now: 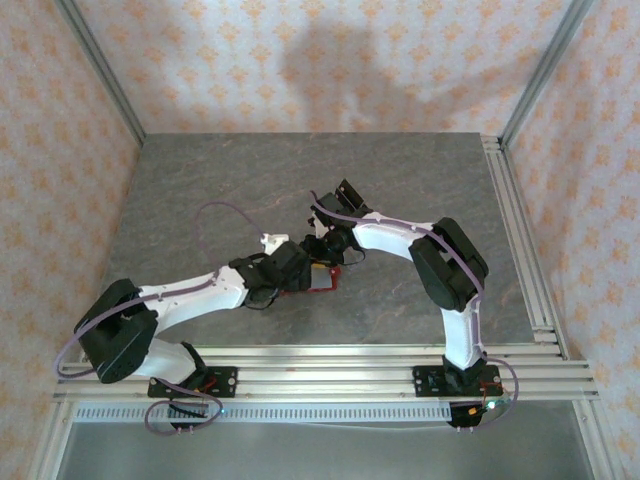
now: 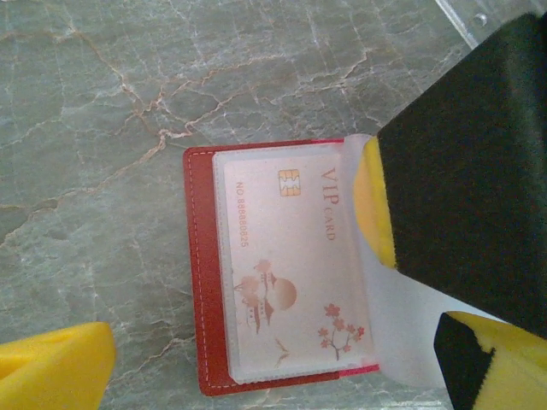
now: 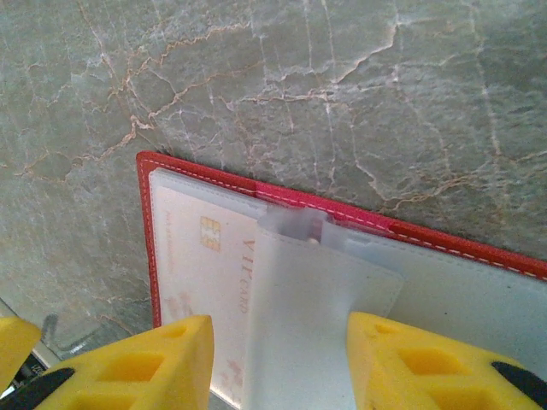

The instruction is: Put the credit cards into the card holder

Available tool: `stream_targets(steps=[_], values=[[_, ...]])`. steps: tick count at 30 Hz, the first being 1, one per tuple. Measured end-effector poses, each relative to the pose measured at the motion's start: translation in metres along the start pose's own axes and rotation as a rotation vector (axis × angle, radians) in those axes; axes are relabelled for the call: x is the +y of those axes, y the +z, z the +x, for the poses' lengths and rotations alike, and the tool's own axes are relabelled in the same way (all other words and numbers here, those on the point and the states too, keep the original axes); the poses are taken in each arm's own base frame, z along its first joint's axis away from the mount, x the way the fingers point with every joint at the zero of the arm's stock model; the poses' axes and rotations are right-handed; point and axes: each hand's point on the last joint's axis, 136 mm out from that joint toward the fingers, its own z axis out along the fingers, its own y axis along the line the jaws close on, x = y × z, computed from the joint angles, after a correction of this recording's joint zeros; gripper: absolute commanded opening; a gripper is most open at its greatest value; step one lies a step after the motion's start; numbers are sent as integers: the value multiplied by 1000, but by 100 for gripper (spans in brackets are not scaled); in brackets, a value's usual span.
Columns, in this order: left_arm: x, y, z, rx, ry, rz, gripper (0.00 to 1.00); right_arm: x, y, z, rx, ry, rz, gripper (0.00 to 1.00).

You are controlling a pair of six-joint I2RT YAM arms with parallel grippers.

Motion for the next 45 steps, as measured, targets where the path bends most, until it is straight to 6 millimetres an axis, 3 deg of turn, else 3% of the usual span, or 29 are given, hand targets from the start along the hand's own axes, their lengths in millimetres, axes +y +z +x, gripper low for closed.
stream_targets(steps=[8,18,27,39,45], values=[[2,19,14,44,27,-40,97,1,0,-1,-4,2,-3,44],[4,26,20,61,34,-58,98,0,-1,-2,-17,15,-1,45],[5,27,21,59,34,-61,97,-4,-24,1,-104,69,16,48],[5,27,21,59,34,-61,97,-8,-19,0,-118,103,13,49],[6,27,22,60,35,-64,98,-15,-5,1,-98,114,19,49]])
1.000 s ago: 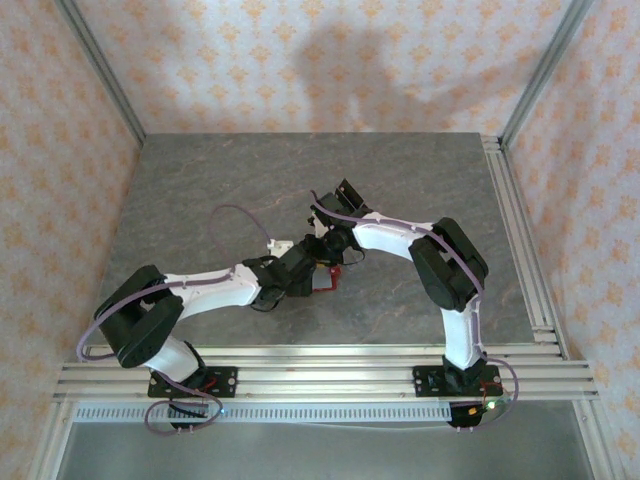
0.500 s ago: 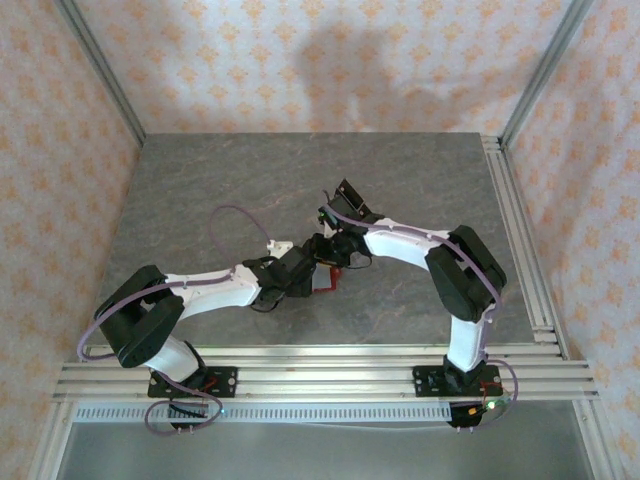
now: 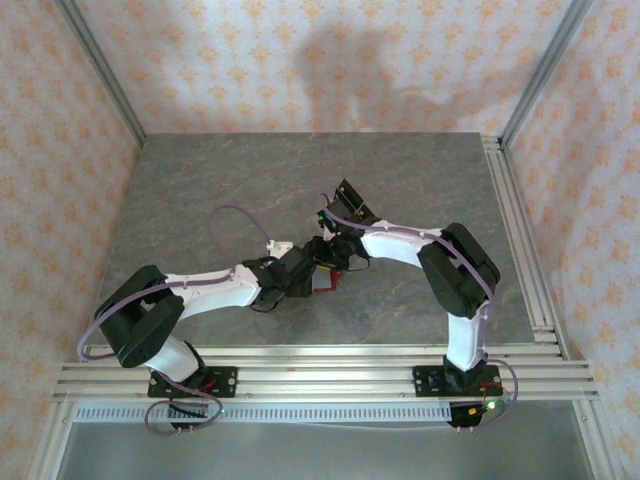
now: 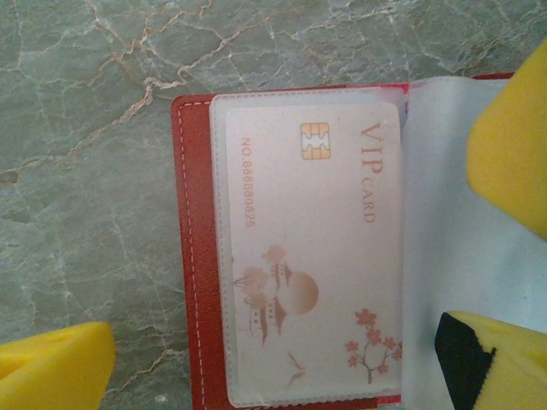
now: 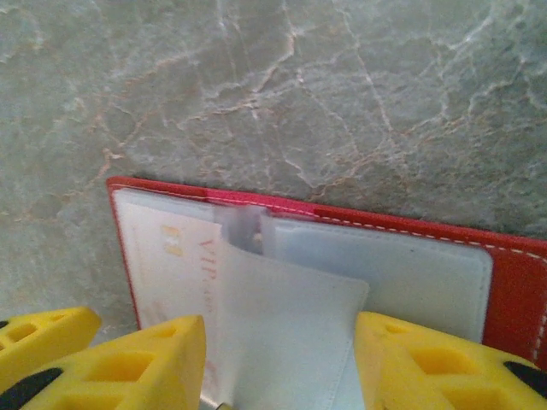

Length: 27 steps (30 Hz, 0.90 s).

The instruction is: Put the credit cards into the card holder

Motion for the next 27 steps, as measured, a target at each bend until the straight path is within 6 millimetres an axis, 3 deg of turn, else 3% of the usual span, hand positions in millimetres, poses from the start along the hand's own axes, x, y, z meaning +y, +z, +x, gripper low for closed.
stream_targets(steps=[27], values=[[2,-1,1,-1,0,-3,98,-5,-3,9,11,9,-26,49]])
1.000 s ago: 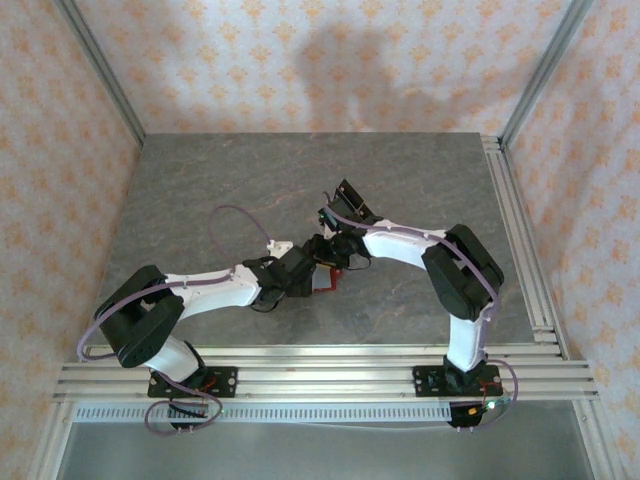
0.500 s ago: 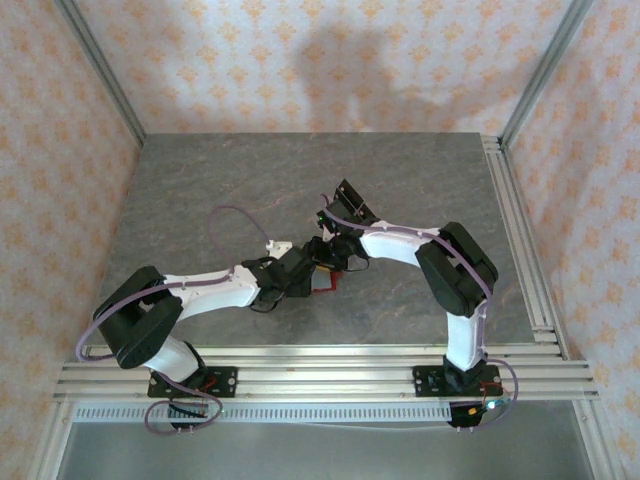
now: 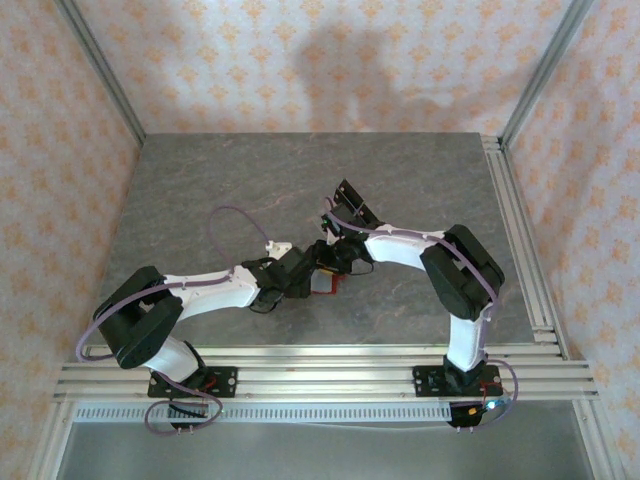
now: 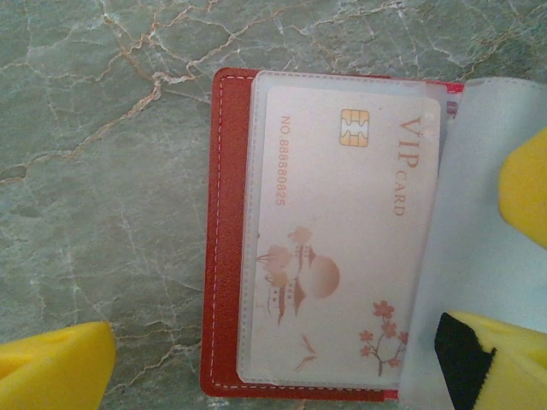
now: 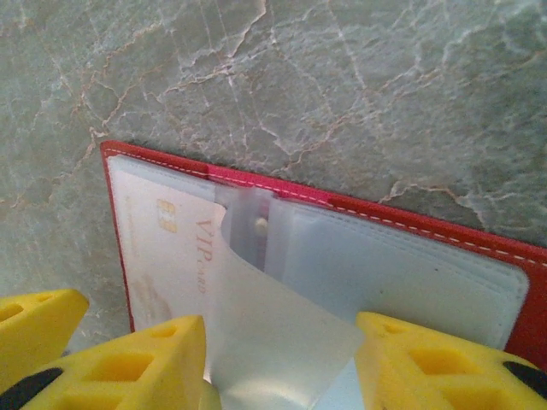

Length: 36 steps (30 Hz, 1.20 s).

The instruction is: Put the credit cards into the card holder

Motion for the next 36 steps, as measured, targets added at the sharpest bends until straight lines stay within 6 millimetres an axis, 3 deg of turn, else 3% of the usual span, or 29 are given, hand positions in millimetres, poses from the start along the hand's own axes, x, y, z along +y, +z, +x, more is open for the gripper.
stream_targets(steps=[7,13,17,20,24,32,36], values=[[2,-6,-5,-20,-5,0,98,12,0,-2,21,-7,-40,48],[8,-39,-27,-112,-57,31,99,49,-3,-15,12,-62,-95,48],[17,-62,-40,-179,-96,44,99,73,7,-18,21,-103,-118,48],[23,-71,-45,-204,-113,41,99,76,23,-15,50,-111,-106,48],[29,-74,-44,-211,-120,22,99,64,44,-10,91,-92,-75,48],[39,-64,-33,-189,-100,-25,100,72,34,-14,103,-113,-80,48],[43,-57,-32,-175,-105,-54,100,72,5,-34,64,-114,-76,48]])
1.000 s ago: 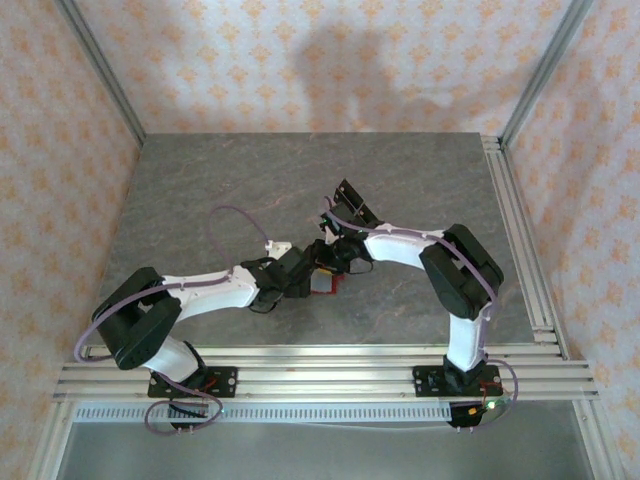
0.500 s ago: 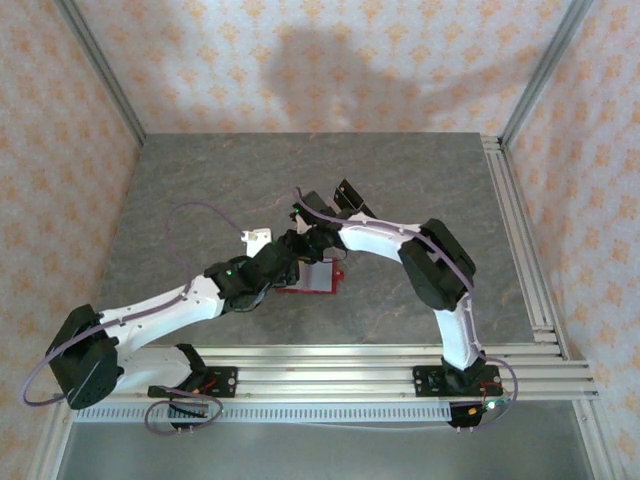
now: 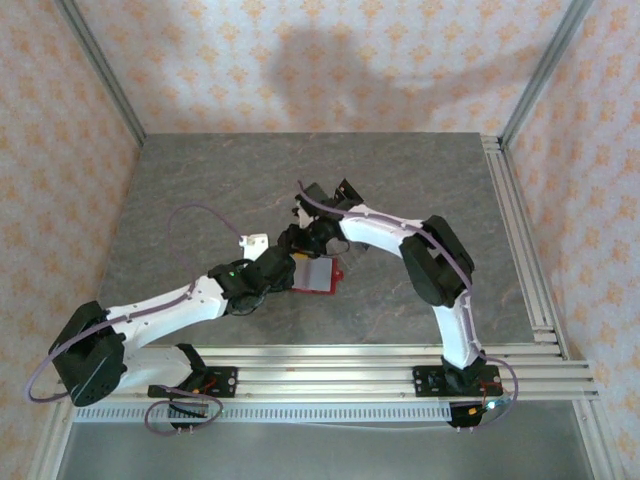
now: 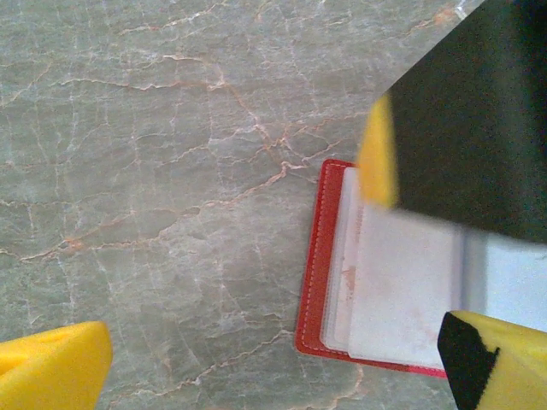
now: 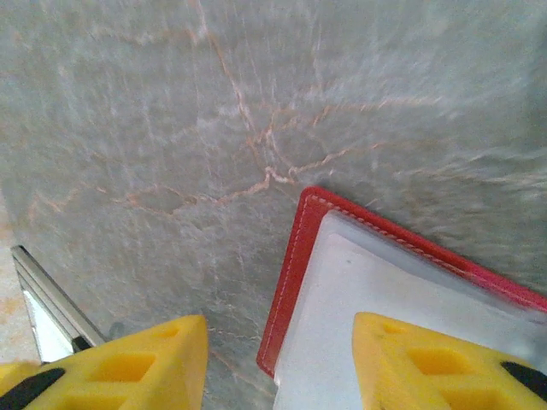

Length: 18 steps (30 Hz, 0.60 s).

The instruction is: Put the credit cards into the card holder

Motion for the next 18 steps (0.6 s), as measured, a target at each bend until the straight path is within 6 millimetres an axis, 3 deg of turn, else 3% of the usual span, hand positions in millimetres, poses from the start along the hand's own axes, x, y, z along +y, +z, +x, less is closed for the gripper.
stream_targets(steps=[7,9,12,18], values=[[23,21,-6,38,-57,-94,100,-9,-97,-81,-221,-93,125,45],[25,27,-9,58,-63,-116,100,-13,-115,-93,-254,-141,207,43],[23,34,-14,80,-64,-131,100,-22,-125,-105,-269,-215,335,38],[14,40,-24,95,-57,-123,100,-67,-107,-105,-173,-286,561,30]])
